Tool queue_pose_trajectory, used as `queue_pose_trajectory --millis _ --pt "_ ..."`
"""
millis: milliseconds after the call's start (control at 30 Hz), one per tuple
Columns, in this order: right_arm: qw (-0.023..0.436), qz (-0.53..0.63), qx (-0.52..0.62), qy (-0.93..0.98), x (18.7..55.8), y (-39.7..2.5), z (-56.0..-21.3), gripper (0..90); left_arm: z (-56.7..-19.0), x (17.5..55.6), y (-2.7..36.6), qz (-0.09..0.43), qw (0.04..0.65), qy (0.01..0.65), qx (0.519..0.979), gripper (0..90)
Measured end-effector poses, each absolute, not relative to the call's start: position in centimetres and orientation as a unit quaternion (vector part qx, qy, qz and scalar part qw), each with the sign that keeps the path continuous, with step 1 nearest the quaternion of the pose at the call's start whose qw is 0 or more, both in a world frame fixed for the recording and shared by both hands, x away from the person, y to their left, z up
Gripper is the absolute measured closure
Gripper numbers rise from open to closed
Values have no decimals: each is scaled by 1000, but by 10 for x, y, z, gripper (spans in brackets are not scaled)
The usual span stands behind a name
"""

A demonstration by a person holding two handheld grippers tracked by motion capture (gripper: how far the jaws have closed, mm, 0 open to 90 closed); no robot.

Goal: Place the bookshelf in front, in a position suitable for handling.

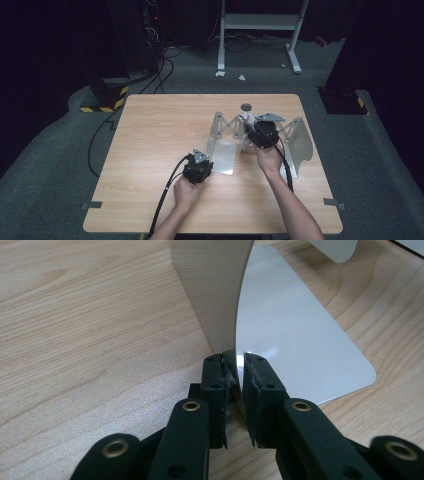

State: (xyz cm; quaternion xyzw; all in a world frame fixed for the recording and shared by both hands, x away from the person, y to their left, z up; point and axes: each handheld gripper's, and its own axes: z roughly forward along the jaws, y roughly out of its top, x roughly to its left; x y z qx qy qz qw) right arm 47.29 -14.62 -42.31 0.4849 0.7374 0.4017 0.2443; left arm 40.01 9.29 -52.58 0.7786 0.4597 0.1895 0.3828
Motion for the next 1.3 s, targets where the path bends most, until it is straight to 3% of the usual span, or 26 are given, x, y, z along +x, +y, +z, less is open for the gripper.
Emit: queue_pose_trajectory --millis 267,1033,1300 --pt "244 364 483 758 476 -131 -448 768 -526 400 93 191 383 459 779 793" --pt "158 325 482 798 460 -136 -504 765 -526 400 92 191 383 457 780 779" --pt "164 322 465 808 445 -139 -507 759 -526 400 89 191 381 451 784 693"
